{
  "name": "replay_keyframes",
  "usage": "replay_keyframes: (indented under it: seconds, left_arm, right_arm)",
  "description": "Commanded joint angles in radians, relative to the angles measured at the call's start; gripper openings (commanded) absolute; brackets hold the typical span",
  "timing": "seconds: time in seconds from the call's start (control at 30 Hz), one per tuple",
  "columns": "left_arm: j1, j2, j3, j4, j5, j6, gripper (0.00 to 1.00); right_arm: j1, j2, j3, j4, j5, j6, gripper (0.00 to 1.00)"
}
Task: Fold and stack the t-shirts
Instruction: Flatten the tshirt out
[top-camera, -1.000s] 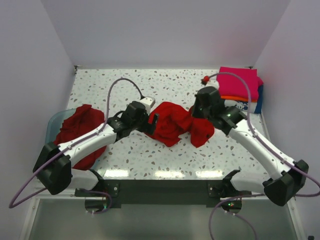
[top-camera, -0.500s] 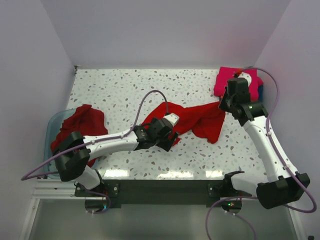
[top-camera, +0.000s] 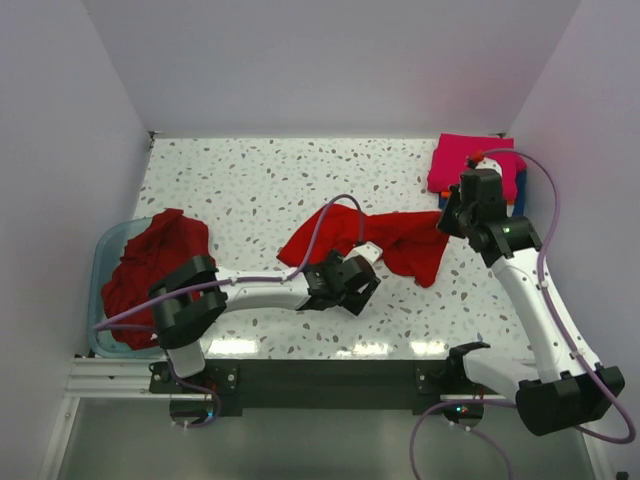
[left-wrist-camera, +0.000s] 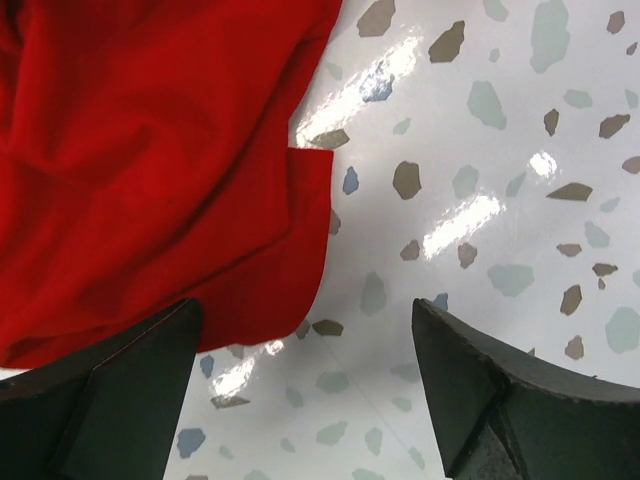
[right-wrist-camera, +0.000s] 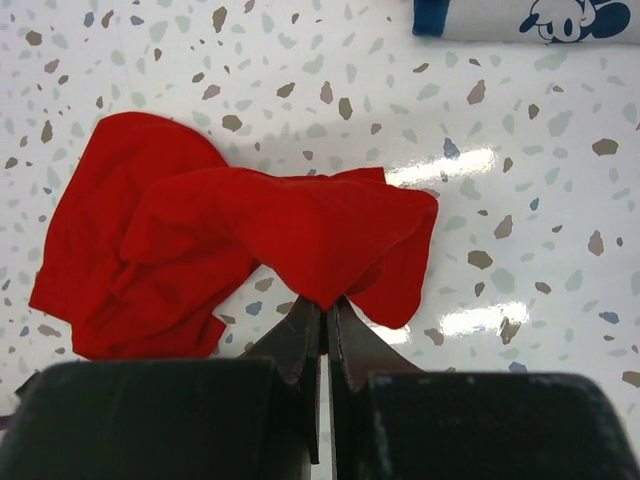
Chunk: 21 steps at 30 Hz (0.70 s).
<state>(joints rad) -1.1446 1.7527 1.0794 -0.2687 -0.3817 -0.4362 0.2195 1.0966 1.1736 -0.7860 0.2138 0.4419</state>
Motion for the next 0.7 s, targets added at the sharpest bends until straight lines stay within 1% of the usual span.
replay_keyframes:
  seconds: [0.0,0.2,0.27,0.4,0.47,0.57,0.6,0.63,0.67]
  left_arm:
    - [0.0,0.043,0.071,0.086,-0.029,-0.021,0.9]
    - [0.0,0.109,0.108,0.089,-0.06,-0.016,0.8]
    - [0.0,0.139,0.111,0.074,-0.078,-0.013,0.78]
    - [0.002,0.16,0.099,0.074,-0.138,-0.01,0.64]
    - [0.002,0.168,0.094,0.075,-0.154,-0.006,0.62]
    - [0.002,0.174,0.085,0.08,-0.172,-0.003,0.54]
    - [0.002,0.174,0.079,0.082,-0.181,0.001,0.47]
    - [0.002,0.172,0.076,0.08,-0.186,0.004,0.42]
    - [0.002,0.169,0.071,0.08,-0.19,0.007,0.26]
  right_arm:
    - [-0.006,-0.038,-0.002,0.002,-0.037,-0.006,0.0]
    - [-0.006,-0.067,0.0,-0.015,-0.039,-0.009,0.0]
    - [-0.006,-0.075,0.003,-0.021,-0.033,-0.014,0.0]
    - [-0.008,-0.093,0.014,-0.039,-0.025,-0.019,0.0]
    - [-0.008,-0.101,0.021,-0.047,-0.024,-0.019,0.0]
    - [-0.008,-0.106,0.032,-0.058,-0.022,-0.019,0.0]
    - [-0.008,-0.109,0.035,-0.061,-0.022,-0.019,0.0]
    - [-0.008,-0.11,0.037,-0.064,-0.018,-0.02,0.0]
    - [-0.009,-0.113,0.041,-0.07,-0.014,-0.022,0.0]
